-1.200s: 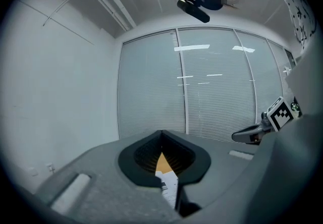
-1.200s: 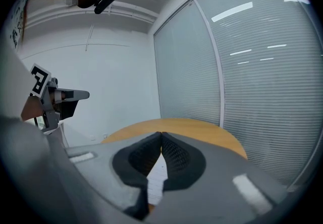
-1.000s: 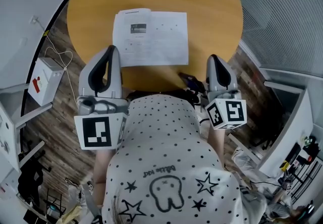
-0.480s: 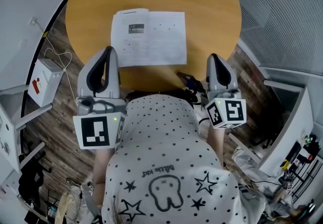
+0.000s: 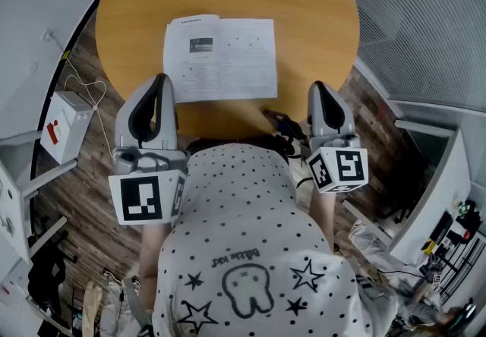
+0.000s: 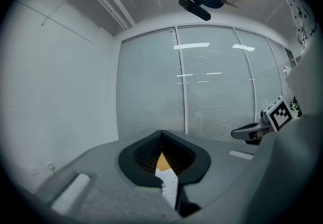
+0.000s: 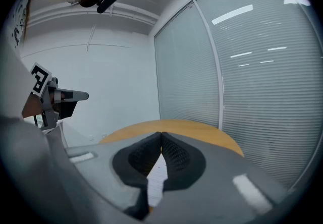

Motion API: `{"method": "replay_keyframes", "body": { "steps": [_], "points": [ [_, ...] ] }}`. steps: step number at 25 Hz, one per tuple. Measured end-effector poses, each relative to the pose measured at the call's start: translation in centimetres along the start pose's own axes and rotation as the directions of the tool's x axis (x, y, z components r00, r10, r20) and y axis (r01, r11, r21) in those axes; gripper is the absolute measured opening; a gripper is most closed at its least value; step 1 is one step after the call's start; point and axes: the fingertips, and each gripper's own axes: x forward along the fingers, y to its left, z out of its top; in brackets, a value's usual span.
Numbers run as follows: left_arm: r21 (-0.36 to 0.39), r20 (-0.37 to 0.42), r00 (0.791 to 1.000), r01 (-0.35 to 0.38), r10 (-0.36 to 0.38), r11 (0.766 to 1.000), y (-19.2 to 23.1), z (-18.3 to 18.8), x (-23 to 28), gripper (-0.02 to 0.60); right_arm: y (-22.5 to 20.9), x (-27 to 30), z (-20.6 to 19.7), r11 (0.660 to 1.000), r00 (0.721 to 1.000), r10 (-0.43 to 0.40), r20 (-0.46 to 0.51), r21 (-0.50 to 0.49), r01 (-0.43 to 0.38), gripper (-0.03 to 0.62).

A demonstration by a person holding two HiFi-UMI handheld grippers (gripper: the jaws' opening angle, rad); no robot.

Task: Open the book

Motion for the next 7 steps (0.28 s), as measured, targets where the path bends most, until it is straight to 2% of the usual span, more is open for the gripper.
{"method": "replay_keyframes", "body": {
  "steps": [7],
  "points": [
    [-0.014,-0.027,0.999,0.043,-0.043,0.999,-0.5,-1.4,0.1,0.011,1.1,-0.5,-0.7,1.0,1.0,0.011,-0.01,0.028,-0.011,0.005]
  ]
}}
